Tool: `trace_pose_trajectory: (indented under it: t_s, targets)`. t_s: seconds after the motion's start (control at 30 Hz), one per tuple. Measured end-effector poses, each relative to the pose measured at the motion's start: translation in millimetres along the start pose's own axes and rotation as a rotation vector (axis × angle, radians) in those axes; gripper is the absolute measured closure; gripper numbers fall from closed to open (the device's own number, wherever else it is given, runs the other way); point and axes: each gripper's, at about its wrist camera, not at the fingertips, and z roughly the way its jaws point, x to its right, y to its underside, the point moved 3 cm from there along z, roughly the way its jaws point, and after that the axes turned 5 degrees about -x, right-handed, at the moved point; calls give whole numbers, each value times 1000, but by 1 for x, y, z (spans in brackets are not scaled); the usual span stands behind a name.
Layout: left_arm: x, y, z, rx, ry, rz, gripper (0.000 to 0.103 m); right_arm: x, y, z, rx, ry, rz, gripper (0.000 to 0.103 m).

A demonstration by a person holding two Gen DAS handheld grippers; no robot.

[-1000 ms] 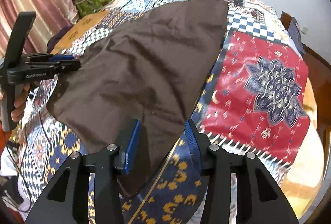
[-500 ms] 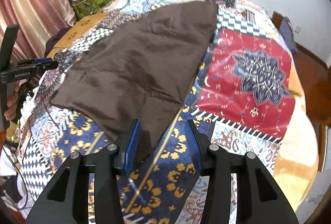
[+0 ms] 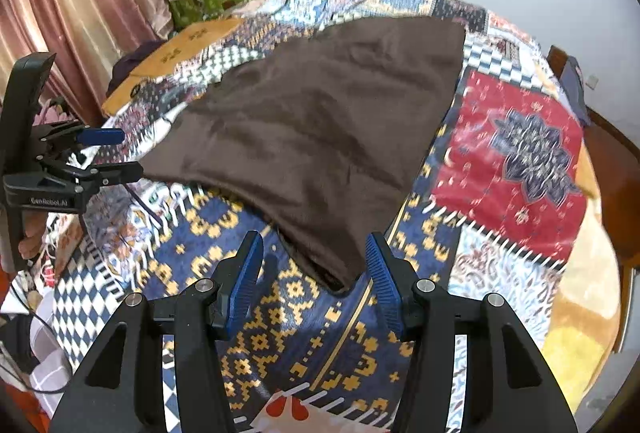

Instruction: Fold small clothes

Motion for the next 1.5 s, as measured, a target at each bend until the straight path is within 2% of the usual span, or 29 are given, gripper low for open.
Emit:
trace_pose_trajectory:
  t_s: [0.13, 0.23, 0.33, 0.5, 0.6, 0.67, 0.73, 0.83, 1.0, 1.23, 1.37, 1.5]
  targets:
    - [-2, -5, 11, 6, 16, -32, 21, 1, 2, 10, -21, -27, 10, 53]
    - [-3, -17, 19, 1, 48, -52, 21, 3, -4, 14, -27, -53, 20, 54]
    - [-3, -32, 27, 8, 44, -52, 21, 2, -9, 18, -30, -60, 20, 54]
    - [-2, -51, 36, 32, 14, -31, 21, -1, -16, 27, -52, -73, -14, 76]
    - [-3, -59, 40, 58, 19, -22, 21, -3, -19, 29, -56, -72, -34, 87]
    - [-3, -65, 44, 71, 41, -15, 33, -4, -22, 29, -54, -69, -46, 90]
    - [0, -71, 45, 76, 72, -3, 60, -6, -23, 29, -48, -66, -57, 92]
    - [7, -77, 44, 85, 34, 22, 85, -6, -25, 25, -40, -68, -60, 93]
    - [11, -75, 38, 74, 29, 40, 92, -7, -29, 13, -18, -72, -49, 94]
    - [13, -49, 6, 49, 87, 35, 93, -12, -18, -6, -27, -75, -82, 94]
    - [14, -35, -11, 26, 94, 33, 93, -21, -8, -20, -19, -80, -112, 95]
    - [15, -32, -25, 15, 103, 24, 93, -24, -13, -31, 0, -77, -133, 95]
